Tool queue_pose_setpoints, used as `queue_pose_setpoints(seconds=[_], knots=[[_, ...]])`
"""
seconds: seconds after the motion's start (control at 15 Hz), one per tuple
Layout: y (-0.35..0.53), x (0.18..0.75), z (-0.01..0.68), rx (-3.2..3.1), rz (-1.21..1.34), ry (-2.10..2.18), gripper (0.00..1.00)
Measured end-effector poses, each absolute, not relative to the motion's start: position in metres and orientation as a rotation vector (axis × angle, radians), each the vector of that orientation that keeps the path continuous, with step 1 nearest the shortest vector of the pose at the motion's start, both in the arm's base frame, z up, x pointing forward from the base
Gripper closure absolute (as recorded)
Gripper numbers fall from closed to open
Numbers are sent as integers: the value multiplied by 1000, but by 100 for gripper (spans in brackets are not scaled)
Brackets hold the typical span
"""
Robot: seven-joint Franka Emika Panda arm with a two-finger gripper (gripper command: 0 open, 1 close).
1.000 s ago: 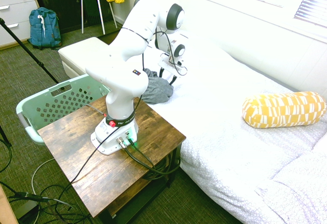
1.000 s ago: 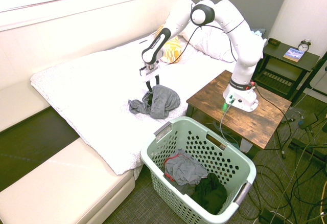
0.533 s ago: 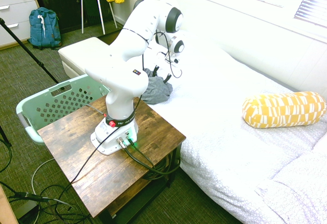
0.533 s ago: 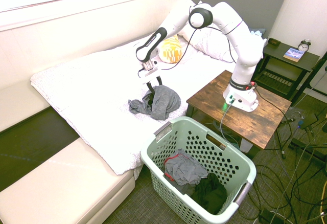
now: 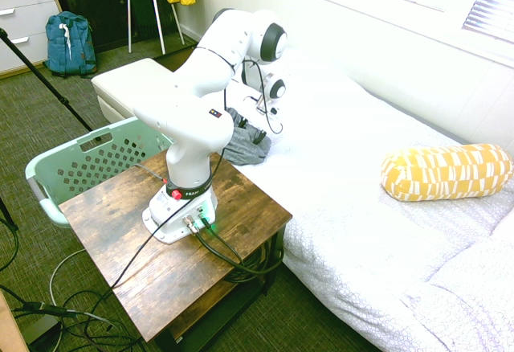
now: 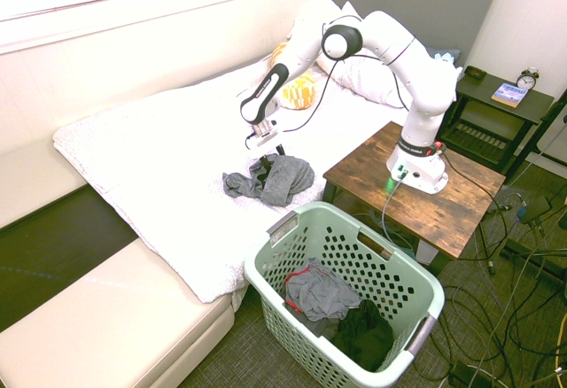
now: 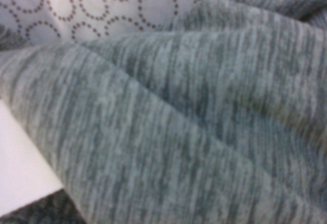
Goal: Put my clothes in the laundry bag
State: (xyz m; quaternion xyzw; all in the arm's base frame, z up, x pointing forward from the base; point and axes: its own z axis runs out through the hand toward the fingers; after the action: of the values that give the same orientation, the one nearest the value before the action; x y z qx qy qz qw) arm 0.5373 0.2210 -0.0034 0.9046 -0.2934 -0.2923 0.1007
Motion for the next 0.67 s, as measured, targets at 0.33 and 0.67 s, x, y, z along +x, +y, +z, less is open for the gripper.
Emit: queue_pose_setpoints(seconds=[0.33, 0.67], knots=[[219, 530, -2, 2702, -842, -835, 100], [217, 527, 11, 2725, -811, -827, 100]])
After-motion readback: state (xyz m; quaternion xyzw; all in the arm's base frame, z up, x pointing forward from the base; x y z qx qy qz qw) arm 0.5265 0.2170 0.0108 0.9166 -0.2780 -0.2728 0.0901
